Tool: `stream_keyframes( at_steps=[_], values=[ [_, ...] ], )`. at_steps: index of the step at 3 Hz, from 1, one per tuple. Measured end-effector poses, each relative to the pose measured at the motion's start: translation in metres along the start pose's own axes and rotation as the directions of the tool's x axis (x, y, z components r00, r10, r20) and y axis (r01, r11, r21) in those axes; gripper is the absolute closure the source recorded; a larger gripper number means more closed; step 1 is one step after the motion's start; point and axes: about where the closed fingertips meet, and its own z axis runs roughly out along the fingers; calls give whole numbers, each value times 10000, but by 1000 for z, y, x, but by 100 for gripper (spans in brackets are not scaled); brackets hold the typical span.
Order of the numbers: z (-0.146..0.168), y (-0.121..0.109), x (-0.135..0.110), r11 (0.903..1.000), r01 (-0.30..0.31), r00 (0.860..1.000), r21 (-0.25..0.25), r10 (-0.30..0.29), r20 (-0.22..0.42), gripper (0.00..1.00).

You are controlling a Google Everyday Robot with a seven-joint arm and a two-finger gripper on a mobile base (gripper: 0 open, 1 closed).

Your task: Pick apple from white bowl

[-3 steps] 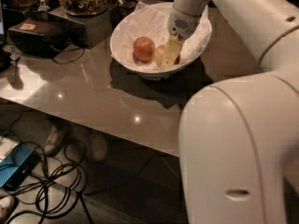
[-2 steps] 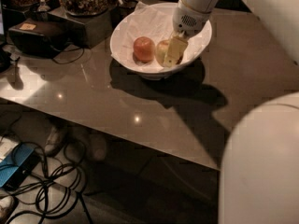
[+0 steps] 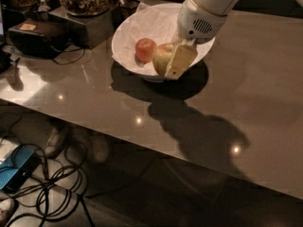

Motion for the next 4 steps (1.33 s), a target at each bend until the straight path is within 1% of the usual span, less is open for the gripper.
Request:
stream_keyframes(
  at_steps=[1,2,3,4],
  values=[
    [-14,26,-16,9971,759,9971,-81,-759,102,100],
    [-23,32,-31,9935,1135,9935,-67,-1135,37,100],
    [-35,49,-49,9857,1684,9856,71,-1683,-161,100],
    [-45,69,-63,9741,2251,9740,225,-2244,-301,100]
  ],
)
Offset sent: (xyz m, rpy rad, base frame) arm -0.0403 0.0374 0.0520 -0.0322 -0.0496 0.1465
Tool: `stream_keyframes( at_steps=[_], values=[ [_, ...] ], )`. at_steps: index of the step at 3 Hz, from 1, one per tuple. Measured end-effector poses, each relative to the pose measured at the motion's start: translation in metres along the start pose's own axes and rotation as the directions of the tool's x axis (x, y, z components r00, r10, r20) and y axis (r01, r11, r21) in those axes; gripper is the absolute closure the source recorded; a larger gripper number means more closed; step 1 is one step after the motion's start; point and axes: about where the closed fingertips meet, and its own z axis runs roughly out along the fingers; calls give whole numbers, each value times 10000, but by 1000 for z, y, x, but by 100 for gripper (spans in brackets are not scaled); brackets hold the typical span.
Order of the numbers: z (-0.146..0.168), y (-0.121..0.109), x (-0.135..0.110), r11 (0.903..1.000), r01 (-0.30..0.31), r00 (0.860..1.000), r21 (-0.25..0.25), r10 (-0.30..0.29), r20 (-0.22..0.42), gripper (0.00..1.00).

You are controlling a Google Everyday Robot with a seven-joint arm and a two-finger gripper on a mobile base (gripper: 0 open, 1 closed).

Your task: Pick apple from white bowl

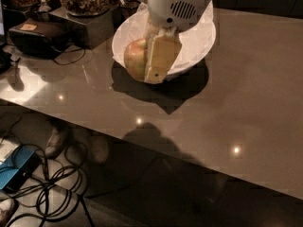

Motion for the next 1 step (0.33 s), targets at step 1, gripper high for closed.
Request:
stream_keyframes(
  at_steps=[1],
  values=[
    [-8,10,-9,9985,337,9994,432,-334,-69,100]
  ],
)
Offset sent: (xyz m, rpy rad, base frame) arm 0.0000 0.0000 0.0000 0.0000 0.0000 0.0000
